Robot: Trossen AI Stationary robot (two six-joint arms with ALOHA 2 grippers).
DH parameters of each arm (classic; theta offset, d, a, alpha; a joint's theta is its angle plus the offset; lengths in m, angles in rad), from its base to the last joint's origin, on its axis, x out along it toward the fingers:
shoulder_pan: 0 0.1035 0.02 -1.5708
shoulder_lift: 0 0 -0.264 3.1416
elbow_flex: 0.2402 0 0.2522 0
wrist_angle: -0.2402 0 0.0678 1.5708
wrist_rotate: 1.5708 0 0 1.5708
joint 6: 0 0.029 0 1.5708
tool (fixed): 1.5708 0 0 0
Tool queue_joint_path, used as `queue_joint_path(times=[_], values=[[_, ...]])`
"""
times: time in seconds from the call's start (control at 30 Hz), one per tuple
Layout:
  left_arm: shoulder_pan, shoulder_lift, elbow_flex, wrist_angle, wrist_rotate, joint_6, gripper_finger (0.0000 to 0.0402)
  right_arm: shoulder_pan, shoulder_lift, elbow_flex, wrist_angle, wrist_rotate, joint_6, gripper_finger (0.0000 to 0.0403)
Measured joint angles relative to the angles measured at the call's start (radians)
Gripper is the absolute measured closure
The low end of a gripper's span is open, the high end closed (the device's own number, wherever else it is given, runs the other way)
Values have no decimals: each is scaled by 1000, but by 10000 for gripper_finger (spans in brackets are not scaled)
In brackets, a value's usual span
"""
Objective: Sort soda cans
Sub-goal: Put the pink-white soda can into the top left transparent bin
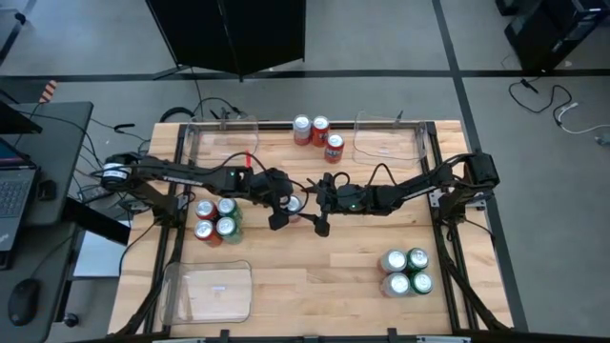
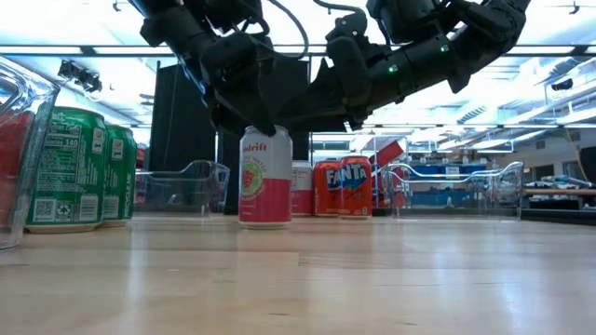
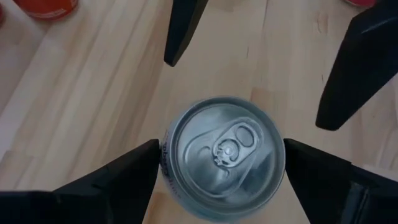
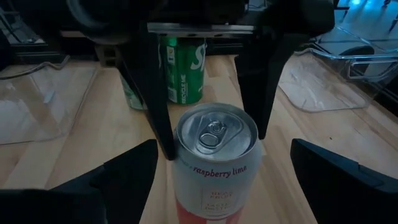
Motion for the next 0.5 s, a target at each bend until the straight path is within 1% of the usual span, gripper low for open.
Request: queue_joint_path(times=[0.13, 0.23, 0.33, 0.43, 0.5], values=[[0, 24, 1, 21, 7, 1, 65, 0, 0, 0, -1, 0, -8, 50], [0, 40, 4, 41, 3, 2, 75, 0, 1, 0, -11, 2, -9, 50], [0, 41, 5, 49, -14, 0, 99, 0, 1, 0, -15, 5, -9, 50], [9, 24, 3, 35, -34, 7, 137, 3, 1, 0, -19, 7, -9, 54], [29, 3, 2, -5, -44, 12, 141, 6, 1, 0, -19, 12, -14, 57]])
